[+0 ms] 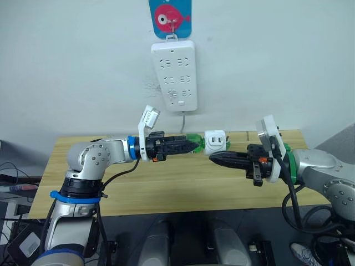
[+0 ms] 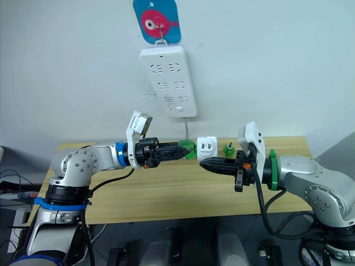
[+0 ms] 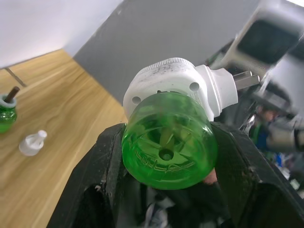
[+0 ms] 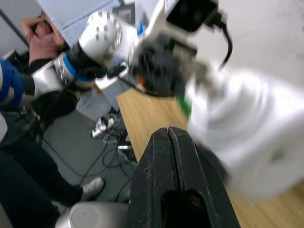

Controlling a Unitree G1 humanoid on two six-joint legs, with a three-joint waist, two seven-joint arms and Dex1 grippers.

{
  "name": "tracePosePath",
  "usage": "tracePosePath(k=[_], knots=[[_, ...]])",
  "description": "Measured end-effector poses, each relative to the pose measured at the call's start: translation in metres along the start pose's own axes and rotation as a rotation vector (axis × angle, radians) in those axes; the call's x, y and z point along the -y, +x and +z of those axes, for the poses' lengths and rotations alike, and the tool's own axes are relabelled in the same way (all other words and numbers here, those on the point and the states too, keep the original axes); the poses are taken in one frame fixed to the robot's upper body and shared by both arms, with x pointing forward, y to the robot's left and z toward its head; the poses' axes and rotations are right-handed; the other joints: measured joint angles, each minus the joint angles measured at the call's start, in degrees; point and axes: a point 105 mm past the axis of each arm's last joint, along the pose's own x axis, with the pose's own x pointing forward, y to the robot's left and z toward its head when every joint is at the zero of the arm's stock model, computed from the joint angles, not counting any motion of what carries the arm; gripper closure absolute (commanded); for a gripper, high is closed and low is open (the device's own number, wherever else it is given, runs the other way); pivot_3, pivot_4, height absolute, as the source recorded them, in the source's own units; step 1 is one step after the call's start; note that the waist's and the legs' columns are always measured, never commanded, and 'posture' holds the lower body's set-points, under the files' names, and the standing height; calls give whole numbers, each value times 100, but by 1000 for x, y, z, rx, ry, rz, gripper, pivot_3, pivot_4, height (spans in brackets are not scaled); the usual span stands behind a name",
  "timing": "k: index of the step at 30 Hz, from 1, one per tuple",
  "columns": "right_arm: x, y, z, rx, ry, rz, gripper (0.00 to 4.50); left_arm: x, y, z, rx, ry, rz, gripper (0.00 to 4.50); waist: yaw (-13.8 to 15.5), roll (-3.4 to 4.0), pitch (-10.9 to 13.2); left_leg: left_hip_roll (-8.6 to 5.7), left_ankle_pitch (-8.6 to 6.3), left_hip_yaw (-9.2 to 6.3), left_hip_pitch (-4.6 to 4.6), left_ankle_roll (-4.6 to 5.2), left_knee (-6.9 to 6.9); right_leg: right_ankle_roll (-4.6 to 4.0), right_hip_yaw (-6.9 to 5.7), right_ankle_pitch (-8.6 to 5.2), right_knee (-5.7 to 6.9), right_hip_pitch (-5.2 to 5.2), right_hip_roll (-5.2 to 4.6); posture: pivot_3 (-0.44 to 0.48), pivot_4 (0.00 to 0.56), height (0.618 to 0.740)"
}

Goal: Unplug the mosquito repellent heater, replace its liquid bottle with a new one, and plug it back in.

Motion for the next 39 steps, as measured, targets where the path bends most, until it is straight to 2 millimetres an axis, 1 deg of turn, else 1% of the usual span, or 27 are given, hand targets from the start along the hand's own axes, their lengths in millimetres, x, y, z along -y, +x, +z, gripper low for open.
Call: tracePosePath(k=[3,6,8,11,15,18,21,23,34,39], knots=[[7,2,6,6,-5,-37,4500,4,0,-9,-55,37,-27,2162,-21,0,0,0,0,-1,-2,0,-2,0,-1,0,-1,-1,0,-162,227,740],[16,4,5,-8,-1,-76,4500,12,-1,-14,-96,69,-70,2162,-39,0,0,0,0,0,-3,1,-3,0,0,0,-3,-1,0,-159,225,740],[22,3,4,-12,13,-100,4500,17,-2,-16,-114,84,-95,2162,-40,0,0,0,0,0,-3,1,-2,0,0,0,-3,-1,0,-158,223,740],[30,2,7,-12,27,-116,4500,22,-3,-17,-132,86,-126,2162,-51,0,0,0,0,0,-2,2,-2,0,0,0,-2,0,0,-159,220,740],[36,-1,2,-40,64,-133,4500,25,-3,-16,-125,66,-147,2162,-51,1,0,0,0,0,-3,3,-2,0,-1,0,-2,-1,0,-159,217,740],[35,-1,-4,-63,84,-117,4500,30,0,-8,-105,59,-177,2162,-50,0,0,0,0,-1,-4,4,-2,0,-2,0,-3,-1,0,-159,217,740],[32,0,-18,-103,133,-107,4500,35,0,-2,-92,35,-203,2162,-63,0,-1,0,0,-1,-4,4,-2,0,-2,0,-2,-1,0,-159,216,740],[31,0,-23,-115,153,-103,4500,35,-1,-1,-91,17,-203,2162,-75,0,-1,0,0,0,-3,4,-2,0,-1,0,-2,-1,0,-158,215,740],[20,4,-27,-130,218,-40,4500,41,-2,-2,-87,-46,-237,2162,-78,1,-1,0,0,-1,-2,4,-2,0,-2,0,1,-1,0,-157,214,740],[20,3,-27,-122,241,-52,4500,41,-2,-2,-85,-52,-235,2162,-78,1,-1,0,0,0,-2,4,-1,0,0,0,1,-1,0,-158,217,740]])
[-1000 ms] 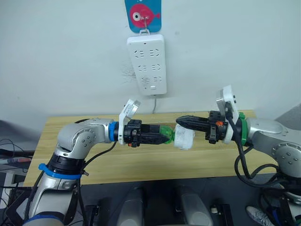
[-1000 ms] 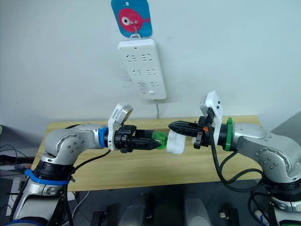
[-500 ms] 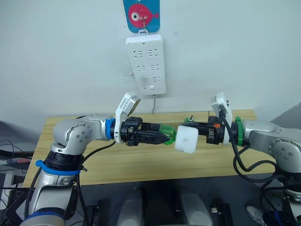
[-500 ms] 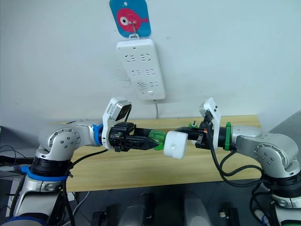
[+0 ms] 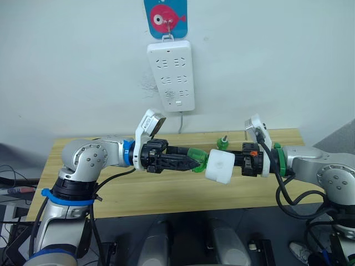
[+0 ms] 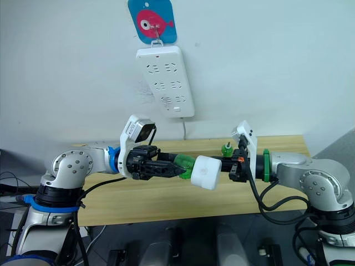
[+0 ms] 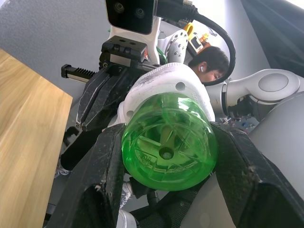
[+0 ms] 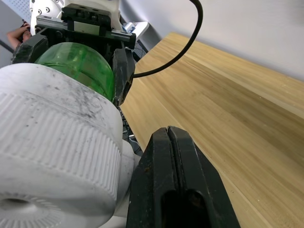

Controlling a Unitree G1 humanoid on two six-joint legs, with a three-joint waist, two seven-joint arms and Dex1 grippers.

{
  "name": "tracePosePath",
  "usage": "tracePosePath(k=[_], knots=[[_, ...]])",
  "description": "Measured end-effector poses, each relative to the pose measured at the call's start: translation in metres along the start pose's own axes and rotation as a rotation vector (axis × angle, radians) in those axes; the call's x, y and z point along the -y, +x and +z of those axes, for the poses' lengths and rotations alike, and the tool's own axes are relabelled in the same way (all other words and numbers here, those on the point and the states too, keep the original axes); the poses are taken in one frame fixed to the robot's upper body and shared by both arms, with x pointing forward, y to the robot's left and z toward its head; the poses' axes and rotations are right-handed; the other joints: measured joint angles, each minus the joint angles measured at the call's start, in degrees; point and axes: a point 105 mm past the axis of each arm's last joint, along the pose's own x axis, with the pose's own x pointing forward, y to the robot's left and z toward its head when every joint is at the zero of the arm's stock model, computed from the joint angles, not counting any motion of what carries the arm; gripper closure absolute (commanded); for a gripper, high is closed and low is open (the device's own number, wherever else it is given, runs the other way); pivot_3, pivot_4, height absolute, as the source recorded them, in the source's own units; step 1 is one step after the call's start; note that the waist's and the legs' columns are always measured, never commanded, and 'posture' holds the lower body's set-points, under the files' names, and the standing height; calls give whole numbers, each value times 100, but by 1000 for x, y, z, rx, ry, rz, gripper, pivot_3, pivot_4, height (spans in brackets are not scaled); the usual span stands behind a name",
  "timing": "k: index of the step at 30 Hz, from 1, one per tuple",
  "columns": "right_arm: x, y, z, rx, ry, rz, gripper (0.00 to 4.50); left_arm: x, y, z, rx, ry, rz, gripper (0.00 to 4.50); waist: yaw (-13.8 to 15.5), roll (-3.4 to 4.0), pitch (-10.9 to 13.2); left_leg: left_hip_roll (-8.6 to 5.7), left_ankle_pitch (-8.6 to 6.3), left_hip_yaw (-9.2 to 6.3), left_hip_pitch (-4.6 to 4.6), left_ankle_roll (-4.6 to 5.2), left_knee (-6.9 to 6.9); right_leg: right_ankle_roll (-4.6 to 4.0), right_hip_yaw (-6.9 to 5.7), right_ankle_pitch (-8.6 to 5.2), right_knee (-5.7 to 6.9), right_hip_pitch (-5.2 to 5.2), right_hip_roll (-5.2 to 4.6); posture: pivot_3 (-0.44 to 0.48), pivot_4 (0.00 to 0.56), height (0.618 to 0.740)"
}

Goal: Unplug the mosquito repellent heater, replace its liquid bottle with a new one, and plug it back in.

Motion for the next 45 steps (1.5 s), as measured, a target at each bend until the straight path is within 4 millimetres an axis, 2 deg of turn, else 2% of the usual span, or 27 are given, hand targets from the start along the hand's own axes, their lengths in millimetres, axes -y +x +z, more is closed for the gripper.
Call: tracePosePath(k=[9,14,19,25,28,31,34,37,45], knots=[[6,-3,2,52,21,-48,4500,-2,-4,-3,1,-14,19,2162,0,0,0,0,0,0,0,0,0,0,0,0,0,0,0,-159,220,740],[29,-20,9,115,0,-188,4500,-17,-12,6,121,-49,106,2162,1,0,0,0,0,0,0,1,2,0,0,0,2,0,0,-159,222,740],[37,-38,-6,46,-66,-266,4500,-29,-23,13,242,-125,167,2162,2,-1,0,-1,0,0,-4,2,0,1,-2,0,-3,-1,0,-163,224,740],[21,-24,-21,34,-69,-198,4500,-26,-17,13,246,-171,138,2162,-7,-1,-1,0,1,-1,1,0,2,1,-2,0,7,0,0,-158,224,740],[4,-20,-29,-8,-85,-123,4500,-28,-18,14,255,-180,155,2162,-8,-1,-1,-1,1,1,1,0,4,4,1,2,8,0,0,-159,224,740],[-19,-13,-24,-10,-89,-7,4500,-26,-17,14,250,-171,153,2162,-13,-1,-1,0,1,1,3,0,4,4,1,2,9,0,0,-162,225,740],[-30,-7,-8,24,-113,42,4500,-24,-14,12,227,-154,146,2162,-13,-2,-2,0,2,1,4,-1,4,3,1,2,9,1,0,-163,225,740],[-30,-3,2,58,-112,33,4500,-22,-13,12,213,-142,140,2162,-6,-2,-2,-1,2,1,3,-1,4,3,1,2,8,1,0,-161,224,740],[-28,1,10,95,-26,39,4500,-21,-18,12,204,-92,165,2162,-6,-2,-2,-1,2,1,2,0,2,3,2,2,5,0,0,-158,223,740]])
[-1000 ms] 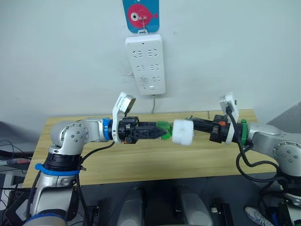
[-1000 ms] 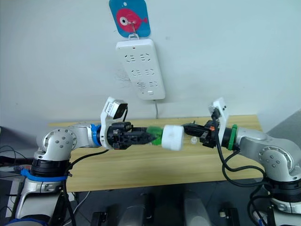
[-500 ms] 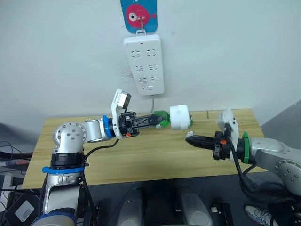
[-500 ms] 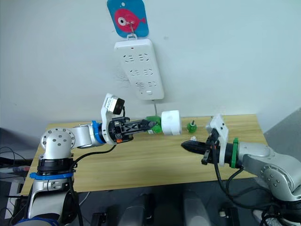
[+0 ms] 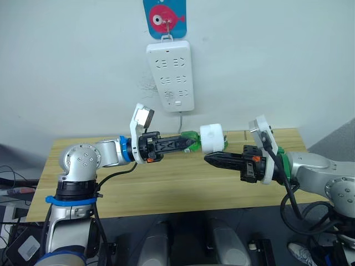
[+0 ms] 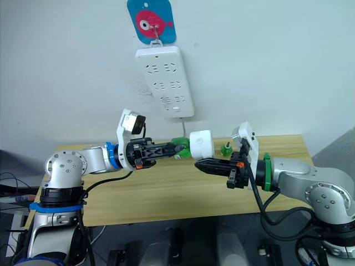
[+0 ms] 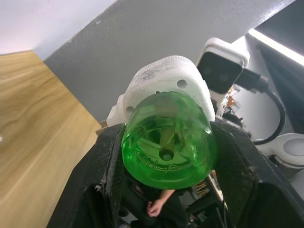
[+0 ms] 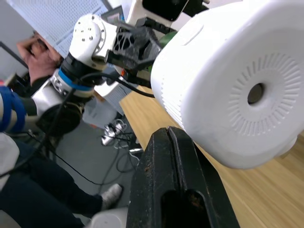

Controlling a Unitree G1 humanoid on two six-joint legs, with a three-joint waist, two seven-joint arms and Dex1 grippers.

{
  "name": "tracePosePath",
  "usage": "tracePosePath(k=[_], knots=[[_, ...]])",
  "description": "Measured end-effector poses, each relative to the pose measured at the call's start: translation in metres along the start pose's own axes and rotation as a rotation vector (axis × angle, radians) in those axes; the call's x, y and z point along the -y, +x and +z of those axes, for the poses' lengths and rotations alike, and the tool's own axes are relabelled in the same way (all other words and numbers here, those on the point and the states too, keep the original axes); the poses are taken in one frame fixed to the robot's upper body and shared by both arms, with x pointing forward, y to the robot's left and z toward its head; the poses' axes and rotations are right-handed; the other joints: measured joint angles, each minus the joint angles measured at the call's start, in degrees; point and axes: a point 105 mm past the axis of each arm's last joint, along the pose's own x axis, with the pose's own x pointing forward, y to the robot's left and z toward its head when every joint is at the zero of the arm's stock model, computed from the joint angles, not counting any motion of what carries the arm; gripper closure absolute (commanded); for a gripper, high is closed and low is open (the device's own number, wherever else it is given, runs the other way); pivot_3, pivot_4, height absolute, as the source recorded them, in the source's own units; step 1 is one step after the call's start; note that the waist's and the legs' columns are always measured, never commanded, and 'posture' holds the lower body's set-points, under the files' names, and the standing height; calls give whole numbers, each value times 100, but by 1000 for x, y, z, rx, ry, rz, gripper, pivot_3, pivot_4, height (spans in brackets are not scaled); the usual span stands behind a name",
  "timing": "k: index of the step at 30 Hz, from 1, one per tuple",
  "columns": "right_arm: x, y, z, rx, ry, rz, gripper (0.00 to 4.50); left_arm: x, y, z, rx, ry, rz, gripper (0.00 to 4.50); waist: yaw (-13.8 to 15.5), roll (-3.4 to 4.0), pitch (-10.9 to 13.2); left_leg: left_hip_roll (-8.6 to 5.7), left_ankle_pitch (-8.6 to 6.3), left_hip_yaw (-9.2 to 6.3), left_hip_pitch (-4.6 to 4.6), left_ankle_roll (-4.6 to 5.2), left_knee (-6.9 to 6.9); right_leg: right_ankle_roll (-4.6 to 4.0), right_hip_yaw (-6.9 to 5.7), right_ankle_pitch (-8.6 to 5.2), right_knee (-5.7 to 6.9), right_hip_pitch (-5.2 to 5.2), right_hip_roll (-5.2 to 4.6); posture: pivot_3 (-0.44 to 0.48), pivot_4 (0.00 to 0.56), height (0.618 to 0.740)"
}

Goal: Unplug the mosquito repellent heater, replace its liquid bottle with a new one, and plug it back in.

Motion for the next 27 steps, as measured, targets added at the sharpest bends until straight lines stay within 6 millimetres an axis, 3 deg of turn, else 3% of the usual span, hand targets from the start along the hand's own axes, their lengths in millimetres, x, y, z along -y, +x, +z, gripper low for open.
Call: tracePosePath(k=[7,12,18,24,27], knots=[[0,-4,-1,-20,27,-2,4500,-1,2,-4,-4,18,-2,2162,1,0,0,0,0,1,-2,1,0,0,0,0,-2,0,0,-160,223,740],[16,-29,-23,-166,-86,-98,4500,-4,-1,-8,-24,-25,8,2162,17,-4,-3,-2,-1,0,-5,2,-1,1,-2,0,-8,1,1,-157,220,740],[44,-45,-10,-100,-103,-182,4500,1,-5,-13,-82,-56,-18,2162,-7,-3,-4,0,2,2,2,4,-1,1,0,0,4,0,1,-159,218,740],[40,-56,-2,-146,-226,-188,4500,-2,-5,-11,-86,-21,-4,2162,16,-4,-4,-1,2,1,-4,5,-1,1,-1,0,-8,0,0,-172,216,740],[34,-58,-4,-177,-311,-170,3957,-2,-6,-9,-90,1,-1,2162,17,-4,-5,-1,2,2,-4,4,-2,1,-1,0,-10,1,0,-179,218,740]])
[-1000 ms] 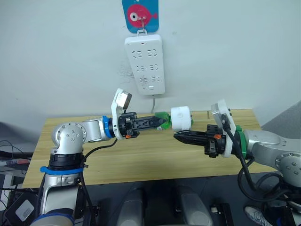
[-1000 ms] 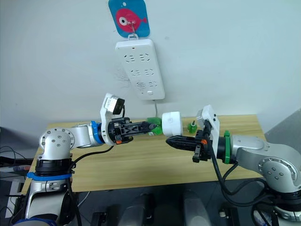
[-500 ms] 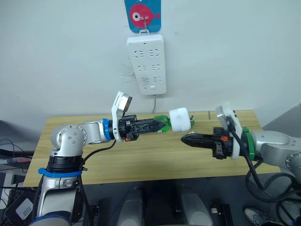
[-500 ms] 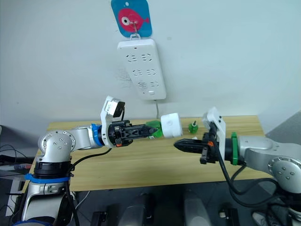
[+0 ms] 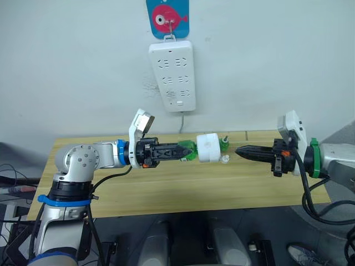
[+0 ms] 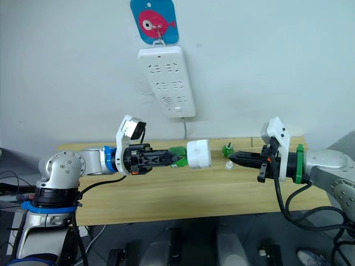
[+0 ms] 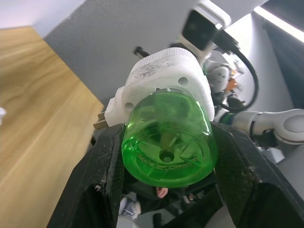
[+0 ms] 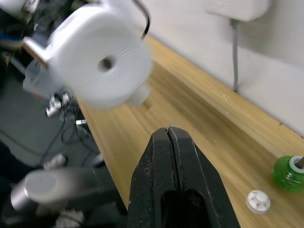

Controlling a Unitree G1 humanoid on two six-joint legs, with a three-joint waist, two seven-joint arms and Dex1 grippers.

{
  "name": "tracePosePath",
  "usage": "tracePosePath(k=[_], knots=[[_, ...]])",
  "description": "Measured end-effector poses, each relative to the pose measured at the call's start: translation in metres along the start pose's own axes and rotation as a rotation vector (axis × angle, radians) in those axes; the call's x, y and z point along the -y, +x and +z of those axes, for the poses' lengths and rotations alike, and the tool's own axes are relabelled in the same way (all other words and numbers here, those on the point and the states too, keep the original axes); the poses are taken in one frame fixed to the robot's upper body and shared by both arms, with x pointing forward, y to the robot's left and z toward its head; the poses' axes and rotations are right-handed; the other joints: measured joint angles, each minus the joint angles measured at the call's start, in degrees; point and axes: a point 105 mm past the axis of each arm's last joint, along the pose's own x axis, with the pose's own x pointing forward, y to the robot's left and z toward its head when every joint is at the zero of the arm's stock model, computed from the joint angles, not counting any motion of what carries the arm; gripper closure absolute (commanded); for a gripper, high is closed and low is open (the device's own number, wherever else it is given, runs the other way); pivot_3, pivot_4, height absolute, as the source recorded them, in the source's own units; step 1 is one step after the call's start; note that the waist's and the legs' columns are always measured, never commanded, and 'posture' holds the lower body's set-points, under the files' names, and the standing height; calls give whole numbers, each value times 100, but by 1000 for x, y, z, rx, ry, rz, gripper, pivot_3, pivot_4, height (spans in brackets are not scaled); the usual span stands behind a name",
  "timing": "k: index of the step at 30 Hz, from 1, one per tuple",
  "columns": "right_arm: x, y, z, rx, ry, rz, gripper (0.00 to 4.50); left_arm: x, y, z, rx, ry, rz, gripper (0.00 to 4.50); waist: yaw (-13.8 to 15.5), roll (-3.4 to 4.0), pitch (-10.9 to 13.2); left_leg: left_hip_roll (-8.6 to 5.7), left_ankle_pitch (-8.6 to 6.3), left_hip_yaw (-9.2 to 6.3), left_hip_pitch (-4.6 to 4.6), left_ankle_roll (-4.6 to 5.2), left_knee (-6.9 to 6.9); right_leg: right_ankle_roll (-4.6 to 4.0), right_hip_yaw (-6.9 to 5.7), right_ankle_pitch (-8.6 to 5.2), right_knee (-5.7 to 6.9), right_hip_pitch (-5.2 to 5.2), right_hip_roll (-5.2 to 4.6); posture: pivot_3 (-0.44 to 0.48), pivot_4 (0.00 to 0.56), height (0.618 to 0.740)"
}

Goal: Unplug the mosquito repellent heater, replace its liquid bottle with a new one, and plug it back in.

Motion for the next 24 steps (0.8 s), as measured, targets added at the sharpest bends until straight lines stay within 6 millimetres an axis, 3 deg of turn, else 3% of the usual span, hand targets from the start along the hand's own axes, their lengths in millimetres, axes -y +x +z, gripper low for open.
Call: tracePosePath(k=[4,12,20,24], knots=[[-8,-2,2,-14,-134,27,2660,-1,1,-3,-20,4,-3,2162,-5,0,0,0,1,0,1,-1,1,0,0,0,2,0,0,-187,218,740],[-22,0,32,56,-423,62,31,-2,0,-3,-35,9,-12,2162,-19,0,0,0,1,-1,4,-2,2,0,0,0,5,0,0,-202,220,740],[-36,21,37,88,-511,125,0,0,6,-1,-59,24,-46,2162,-18,0,0,0,2,-2,4,-2,3,-1,1,1,4,0,0,-201,221,740],[-34,32,42,106,-541,118,0,1,9,1,-70,39,-51,2162,-25,1,0,1,2,-2,5,-3,4,-2,1,1,7,0,0,-195,221,740]])
